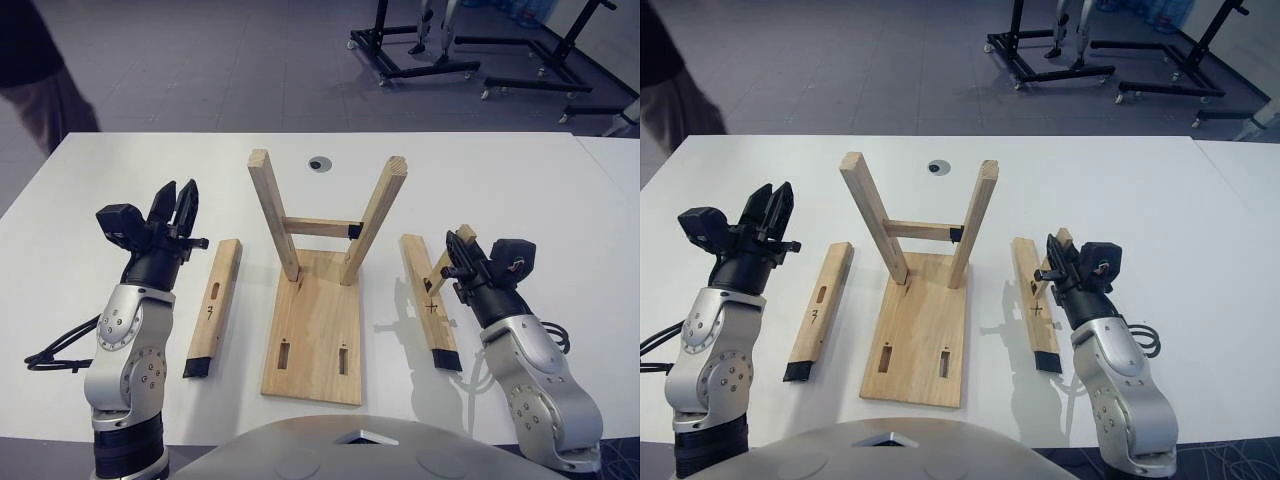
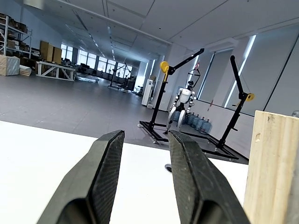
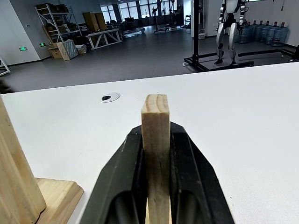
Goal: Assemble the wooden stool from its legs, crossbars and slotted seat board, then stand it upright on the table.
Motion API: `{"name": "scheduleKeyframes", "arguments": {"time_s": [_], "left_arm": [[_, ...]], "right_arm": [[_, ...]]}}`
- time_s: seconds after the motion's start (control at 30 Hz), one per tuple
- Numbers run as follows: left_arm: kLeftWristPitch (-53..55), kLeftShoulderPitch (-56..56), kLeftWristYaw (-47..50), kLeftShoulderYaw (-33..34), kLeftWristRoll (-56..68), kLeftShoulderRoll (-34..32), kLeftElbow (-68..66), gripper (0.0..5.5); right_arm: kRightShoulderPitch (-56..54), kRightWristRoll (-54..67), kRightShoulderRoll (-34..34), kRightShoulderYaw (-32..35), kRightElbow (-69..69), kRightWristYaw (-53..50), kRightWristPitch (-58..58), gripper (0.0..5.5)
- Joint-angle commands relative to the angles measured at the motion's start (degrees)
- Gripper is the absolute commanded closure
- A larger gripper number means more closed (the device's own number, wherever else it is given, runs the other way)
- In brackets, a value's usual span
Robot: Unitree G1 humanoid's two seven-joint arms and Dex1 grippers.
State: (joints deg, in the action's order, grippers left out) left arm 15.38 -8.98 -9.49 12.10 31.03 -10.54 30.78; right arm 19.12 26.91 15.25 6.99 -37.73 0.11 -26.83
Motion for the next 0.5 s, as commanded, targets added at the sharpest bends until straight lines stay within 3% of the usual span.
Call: {"name": "scheduleKeyframes", "arguments": {"time_s": [0.03,0.33,0.5], "left_arm": [[0.97,0.15,-0.90,-0.65,-0.54,-0.60,-1.17,3.81],[1.06,0.60,-2.12,-1.64,-1.21,-0.82,-2.33,3.81],[0.67,0.27,-2.51,-1.71,-1.53,-0.80,-3.22,3.81]], "right_arm": [[-0.99,-2.05,-0.71,-0.10,1.79,-0.58,-1.65,5.11],[-0.58,-4.54,-3.87,-0.71,3.99,0.03,-0.61,5.11],[5.54,-5.30,-5.90,-0.33,9.77,5.81,9.33,5.11]]}}
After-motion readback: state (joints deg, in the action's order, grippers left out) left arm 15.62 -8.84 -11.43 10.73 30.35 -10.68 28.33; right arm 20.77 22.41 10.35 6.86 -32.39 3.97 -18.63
